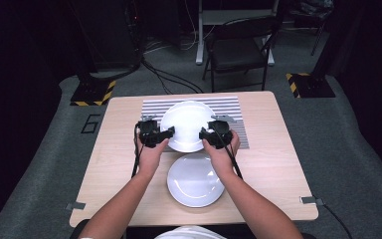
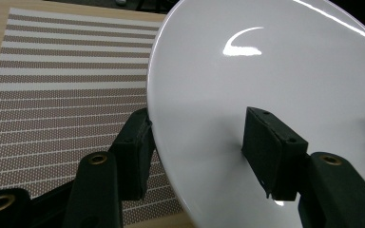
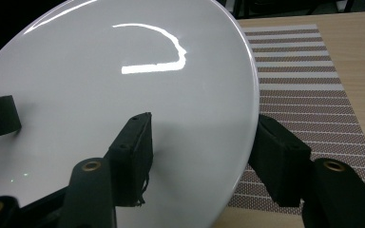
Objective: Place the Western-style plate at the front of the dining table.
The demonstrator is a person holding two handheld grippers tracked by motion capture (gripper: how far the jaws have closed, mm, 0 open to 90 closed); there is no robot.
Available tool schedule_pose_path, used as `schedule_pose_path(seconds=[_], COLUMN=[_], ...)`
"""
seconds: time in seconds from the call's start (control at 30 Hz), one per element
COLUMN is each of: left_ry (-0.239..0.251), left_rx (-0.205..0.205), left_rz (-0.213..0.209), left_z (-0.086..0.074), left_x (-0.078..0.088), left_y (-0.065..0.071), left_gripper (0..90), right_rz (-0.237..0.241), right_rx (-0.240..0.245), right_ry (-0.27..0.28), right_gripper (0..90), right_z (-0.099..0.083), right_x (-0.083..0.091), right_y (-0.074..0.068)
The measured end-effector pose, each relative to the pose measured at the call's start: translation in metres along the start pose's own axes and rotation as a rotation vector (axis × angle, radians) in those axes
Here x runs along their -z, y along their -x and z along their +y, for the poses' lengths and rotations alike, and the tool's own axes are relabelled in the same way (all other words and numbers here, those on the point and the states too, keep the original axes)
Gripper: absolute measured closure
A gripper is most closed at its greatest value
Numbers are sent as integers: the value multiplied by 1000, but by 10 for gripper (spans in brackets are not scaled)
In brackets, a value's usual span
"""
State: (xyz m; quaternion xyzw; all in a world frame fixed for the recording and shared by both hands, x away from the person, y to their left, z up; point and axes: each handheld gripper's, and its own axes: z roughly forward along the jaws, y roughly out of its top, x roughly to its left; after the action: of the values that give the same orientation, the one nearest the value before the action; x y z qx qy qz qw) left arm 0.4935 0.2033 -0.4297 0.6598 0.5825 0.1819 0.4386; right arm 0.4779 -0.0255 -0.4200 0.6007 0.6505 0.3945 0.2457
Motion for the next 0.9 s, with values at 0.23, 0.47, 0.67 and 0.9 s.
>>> schedule_pose_path(seconds=[0.23,0.47,0.67,0.9], left_ry=[-12,-15,-30,-41], left_rx=[5,11,2,11], left_rz=[-4,-4,-2,-2], left_z=[1,0,1,0], left_x=[-6,-13,-19,-29], left_y=[-1,-1,-3,-7], left_gripper=[445,445,449,450], right_rz=[0,-9,-12,-9], right_rx=[-8,-3,2,2], right_ry=[-6,-17,-9,-27], right_gripper=[425,426,443,448], right_z=[1,0,1,1], right_x=[-6,-11,-17,-28], right_y=[3,5,9,11])
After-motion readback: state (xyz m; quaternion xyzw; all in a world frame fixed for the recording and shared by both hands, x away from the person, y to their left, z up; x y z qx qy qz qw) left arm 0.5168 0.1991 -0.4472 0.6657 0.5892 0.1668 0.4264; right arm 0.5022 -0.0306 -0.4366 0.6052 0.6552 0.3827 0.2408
